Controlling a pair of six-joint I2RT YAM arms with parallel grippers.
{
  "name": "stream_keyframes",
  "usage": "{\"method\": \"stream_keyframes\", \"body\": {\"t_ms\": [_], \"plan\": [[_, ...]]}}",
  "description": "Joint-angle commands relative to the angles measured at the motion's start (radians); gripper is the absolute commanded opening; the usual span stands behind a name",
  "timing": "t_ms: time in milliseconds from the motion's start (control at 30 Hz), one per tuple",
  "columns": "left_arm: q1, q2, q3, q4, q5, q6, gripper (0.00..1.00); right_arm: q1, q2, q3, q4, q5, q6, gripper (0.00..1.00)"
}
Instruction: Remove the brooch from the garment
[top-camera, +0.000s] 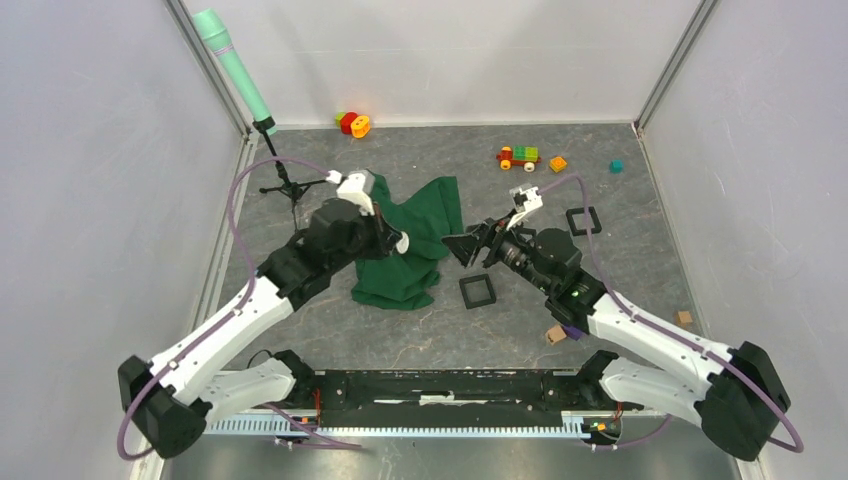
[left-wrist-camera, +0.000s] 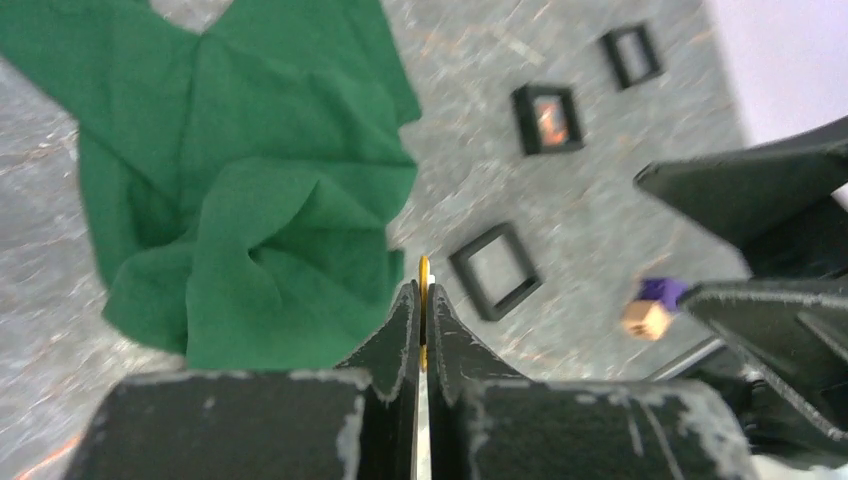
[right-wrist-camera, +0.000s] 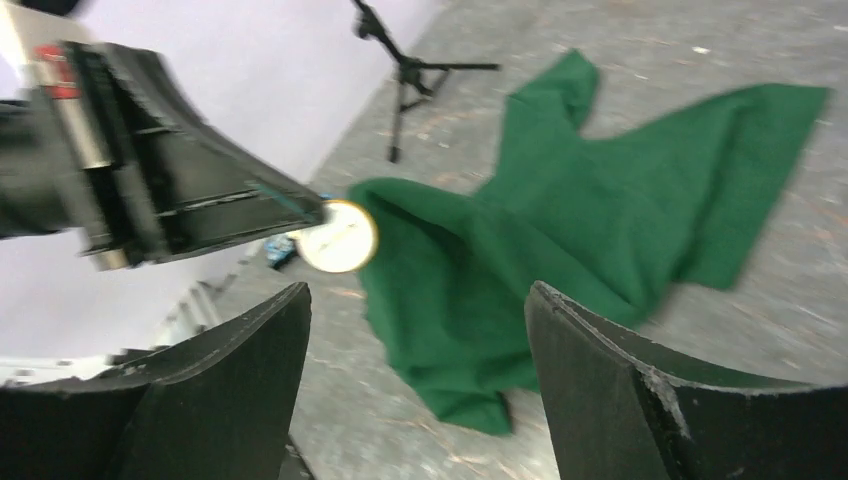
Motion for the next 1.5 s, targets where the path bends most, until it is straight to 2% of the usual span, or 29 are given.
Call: {"method": "stream_keyframes", "body": {"t_ms": [0,100,200,300,367,533,633,700,767,867,1067,1200,1333,1467], "plan": [[-0.135,0.093,0.139,-0.336,-0.33,0.129,0.02,-0.011,-0.085,-0.035,-0.223,0.157,-0.145,0.83],[-0.184,0.171,0.17,-0.429,-0.418,0.126,0.02,-0.02,-0.124,-0.069,-0.249,0.182,-0.153,0.83],[-0.211,0.258,0.17,-0.481,-0.575,0.115,0.02,-0.022,-0.135,-0.087,-0.248,0.179,-0.143,0.83],[-0.214,0.398,0.183,-0.543,-0.742,0.076,0.02,-0.022,-0.125,-0.083,-0.252,0.16,-0.137,0.83],[-0.21,0.51,0.187,-0.529,-0.802,0.037,0.02,-0.022,-0.117,-0.082,-0.252,0.153,-0.135,0.83],[-0.097,0.698,0.199,-0.353,-0.71,0.092,0.02,-0.022,-0.114,-0.08,-0.255,0.136,-0.127,0.83],[-0.07,0.787,0.235,-0.344,-0.778,0.112,0.02,-0.022,-0.134,-0.087,-0.273,0.142,-0.128,0.83],[-0.072,0.838,0.284,-0.425,-0.848,0.096,0.02,-0.021,-0.154,-0.1,-0.285,0.156,-0.133,0.83],[-0.105,0.858,0.34,-0.54,-0.888,0.062,0.02,-0.023,-0.172,-0.113,-0.295,0.169,-0.137,0.83],[-0.216,0.819,0.384,-0.692,-0.918,-0.007,0.02,-0.023,-0.184,-0.124,-0.308,0.183,-0.143,0.83],[-0.391,0.742,0.443,-0.883,-0.93,-0.143,0.02,-0.025,-0.183,-0.129,-0.306,0.178,-0.137,0.83],[-0.431,0.792,0.45,-0.879,-0.933,-0.163,0.02,-0.025,-0.187,-0.132,-0.305,0.175,-0.135,0.83],[-0.435,0.922,0.475,-0.857,-0.914,-0.157,0.02,-0.024,-0.196,-0.137,-0.306,0.169,-0.132,0.83],[-0.435,1.009,0.494,-0.805,-0.913,-0.131,0.07,-0.027,-0.204,-0.139,-0.316,0.174,-0.137,0.83]]}}
